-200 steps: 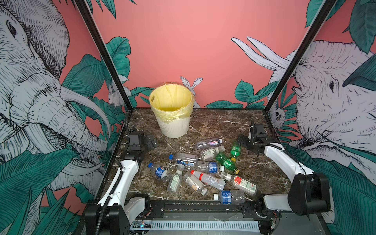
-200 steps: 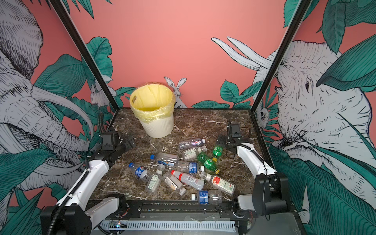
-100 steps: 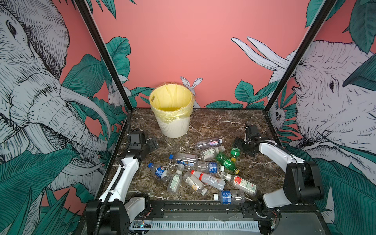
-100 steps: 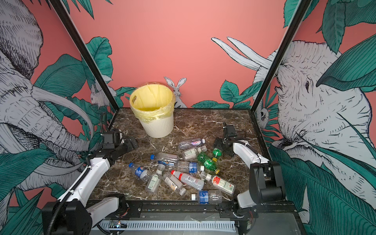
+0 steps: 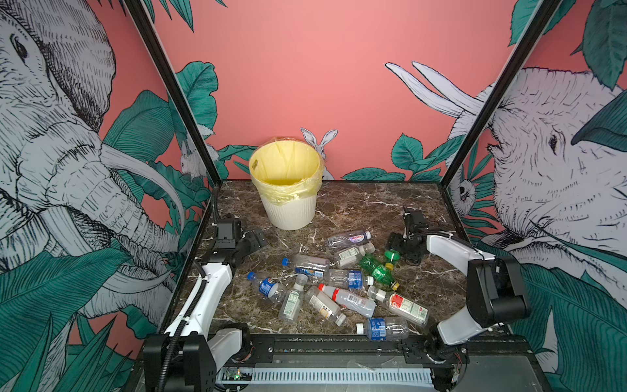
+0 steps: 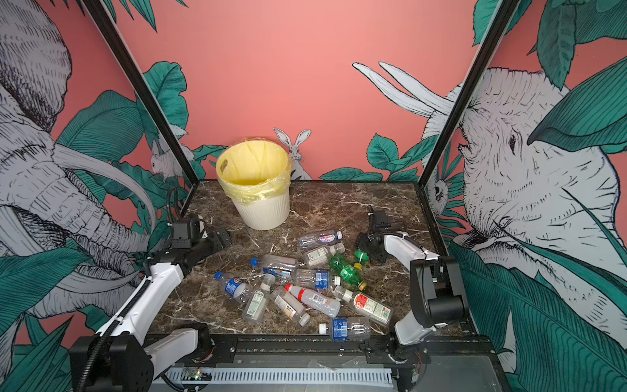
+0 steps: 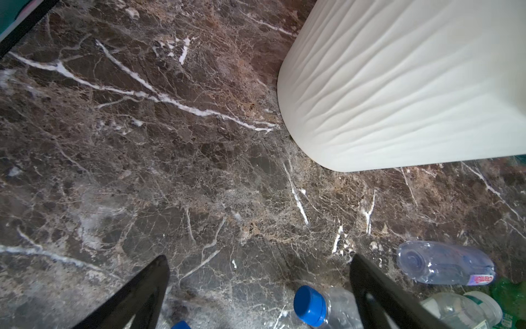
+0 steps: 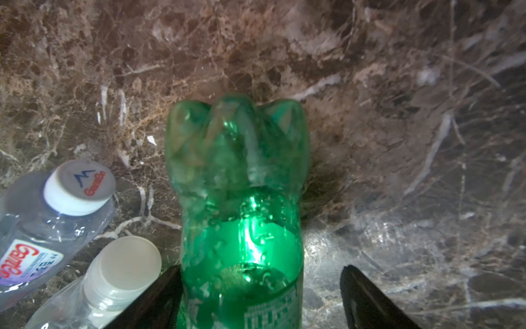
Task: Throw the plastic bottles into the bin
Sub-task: 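Close the right gripper on the green bottle's neck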
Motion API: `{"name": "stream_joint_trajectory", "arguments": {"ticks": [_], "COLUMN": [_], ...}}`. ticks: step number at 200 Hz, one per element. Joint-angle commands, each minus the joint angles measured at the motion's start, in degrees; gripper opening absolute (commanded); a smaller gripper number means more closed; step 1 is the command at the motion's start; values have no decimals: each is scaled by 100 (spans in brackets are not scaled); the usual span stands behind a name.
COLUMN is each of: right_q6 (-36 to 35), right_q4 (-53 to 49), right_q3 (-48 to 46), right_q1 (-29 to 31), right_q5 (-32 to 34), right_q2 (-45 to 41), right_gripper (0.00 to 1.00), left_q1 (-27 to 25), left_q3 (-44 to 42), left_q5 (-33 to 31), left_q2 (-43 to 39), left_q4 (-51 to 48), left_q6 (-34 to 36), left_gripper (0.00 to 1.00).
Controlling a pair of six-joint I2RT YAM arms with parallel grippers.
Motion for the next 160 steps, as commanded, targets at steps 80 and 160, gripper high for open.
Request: {"name": "stream_joint_trajectory", "arguments": {"ticks": [80,160], "right_q6": [89,177], "right_q4": [226,396], "right_q3": [240,248], "right_q1": [22,21], "right_q5": [-95,-252], "right_q2": [284,210], "right_gripper": [68,51], "left_q1": [25,25], "left_q3": [-148,-165], "left_q5": [-58,-153], "left_q2": [-33,-54], "left_q4": [82,82], "left_q6": [-89,-106], "left_gripper": [99,99]}}
